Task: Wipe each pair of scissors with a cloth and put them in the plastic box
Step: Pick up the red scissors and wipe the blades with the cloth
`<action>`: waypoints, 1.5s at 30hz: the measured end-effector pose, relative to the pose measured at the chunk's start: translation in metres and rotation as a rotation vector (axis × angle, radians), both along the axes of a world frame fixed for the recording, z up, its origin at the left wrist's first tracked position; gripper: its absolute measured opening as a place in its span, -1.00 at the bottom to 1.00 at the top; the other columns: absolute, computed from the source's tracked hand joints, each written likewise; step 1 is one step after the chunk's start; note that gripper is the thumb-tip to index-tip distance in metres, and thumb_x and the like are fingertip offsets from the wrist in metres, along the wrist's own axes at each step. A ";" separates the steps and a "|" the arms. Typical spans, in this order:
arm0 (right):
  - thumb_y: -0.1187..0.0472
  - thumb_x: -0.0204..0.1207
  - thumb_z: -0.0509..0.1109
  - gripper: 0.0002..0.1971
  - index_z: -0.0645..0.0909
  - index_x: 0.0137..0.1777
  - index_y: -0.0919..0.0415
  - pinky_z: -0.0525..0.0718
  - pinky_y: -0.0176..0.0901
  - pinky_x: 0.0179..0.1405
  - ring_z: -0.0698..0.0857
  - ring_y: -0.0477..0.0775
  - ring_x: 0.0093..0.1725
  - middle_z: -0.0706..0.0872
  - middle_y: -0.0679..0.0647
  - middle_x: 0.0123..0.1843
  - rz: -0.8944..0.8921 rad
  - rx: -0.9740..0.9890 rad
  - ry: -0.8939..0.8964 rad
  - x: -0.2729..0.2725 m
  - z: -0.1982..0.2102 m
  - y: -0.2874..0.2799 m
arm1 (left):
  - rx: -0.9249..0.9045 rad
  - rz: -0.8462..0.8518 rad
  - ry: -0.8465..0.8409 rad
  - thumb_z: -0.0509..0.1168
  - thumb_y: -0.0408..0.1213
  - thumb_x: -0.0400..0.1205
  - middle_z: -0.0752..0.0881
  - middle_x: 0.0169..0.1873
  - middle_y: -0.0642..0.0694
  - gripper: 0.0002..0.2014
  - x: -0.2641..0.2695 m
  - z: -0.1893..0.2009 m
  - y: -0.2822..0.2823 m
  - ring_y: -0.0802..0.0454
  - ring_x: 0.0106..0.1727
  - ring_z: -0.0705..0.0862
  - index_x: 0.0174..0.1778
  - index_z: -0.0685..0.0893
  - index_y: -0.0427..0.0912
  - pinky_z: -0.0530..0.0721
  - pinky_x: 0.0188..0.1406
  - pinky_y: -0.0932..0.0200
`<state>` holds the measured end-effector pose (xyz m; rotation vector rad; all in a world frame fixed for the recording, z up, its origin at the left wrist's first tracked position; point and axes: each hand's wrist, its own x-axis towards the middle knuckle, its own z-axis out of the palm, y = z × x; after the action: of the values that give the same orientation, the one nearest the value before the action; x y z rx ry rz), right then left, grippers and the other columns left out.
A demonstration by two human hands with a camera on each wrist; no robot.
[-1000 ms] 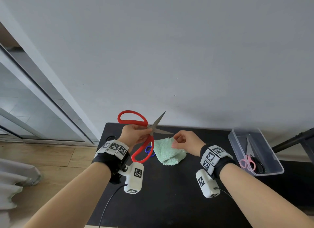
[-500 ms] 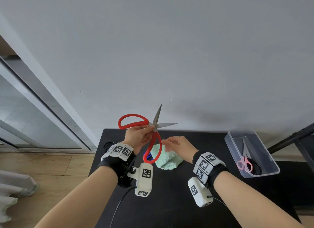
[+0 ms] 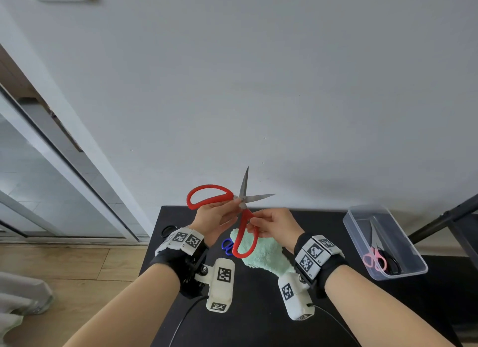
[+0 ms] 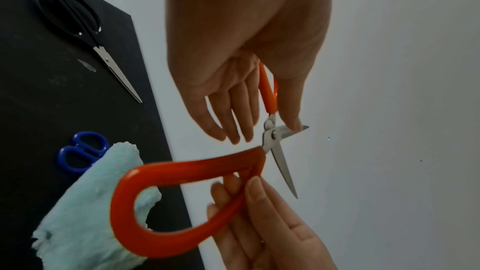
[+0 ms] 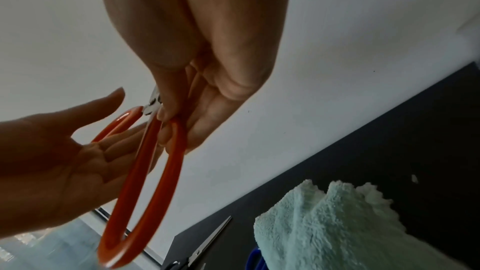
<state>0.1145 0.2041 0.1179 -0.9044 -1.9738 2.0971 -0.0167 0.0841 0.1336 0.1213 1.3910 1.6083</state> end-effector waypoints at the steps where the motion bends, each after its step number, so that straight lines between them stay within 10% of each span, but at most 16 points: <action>1: 0.42 0.57 0.35 -0.84 0.68 0.10 0.43 0.73 -0.33 -0.22 0.79 -0.11 -0.28 0.78 0.15 -0.23 0.005 0.009 -0.008 0.001 0.001 0.000 | -0.012 -0.013 -0.008 0.43 -0.30 0.54 0.76 0.14 -0.25 -0.68 -0.001 -0.002 -0.004 -0.12 0.20 0.73 0.19 0.71 -0.33 0.60 0.32 0.00; 18: 0.39 0.55 0.40 -0.83 0.73 0.09 0.36 0.79 -0.15 -0.07 0.82 0.10 -0.11 0.82 0.25 -0.12 0.048 0.062 -0.097 0.017 0.010 0.006 | -0.173 -0.018 0.325 0.37 -0.45 0.59 0.81 -0.11 -0.28 -0.82 -0.047 0.001 -0.040 -0.03 -0.28 0.81 0.08 0.74 -0.38 0.79 -0.30 0.20; 33: 0.37 0.53 0.42 -0.85 0.75 0.06 0.33 0.79 -0.07 -0.04 0.82 0.17 -0.07 0.82 0.27 -0.10 0.000 0.032 -0.073 0.015 0.009 -0.006 | -0.204 -0.440 0.263 0.39 -0.55 0.54 0.80 -0.09 -0.36 -0.76 -0.040 0.006 -0.057 -0.20 -0.05 0.81 0.11 0.67 -0.32 0.79 -0.10 0.07; 45: 0.36 0.53 0.42 -0.87 0.76 0.03 0.32 0.79 -0.13 -0.09 0.83 0.09 -0.15 0.83 0.22 -0.16 -0.048 0.071 -0.080 0.001 0.009 -0.018 | -0.143 -0.404 0.143 0.36 -0.57 0.54 0.78 -0.10 -0.42 -0.79 -0.037 -0.009 -0.066 -0.27 -0.03 0.79 0.09 0.64 -0.41 0.78 0.01 -0.06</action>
<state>0.1159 0.1866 0.1269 -1.0265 -2.0299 1.9815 -0.0535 0.0184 0.1248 0.4130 1.4751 1.1810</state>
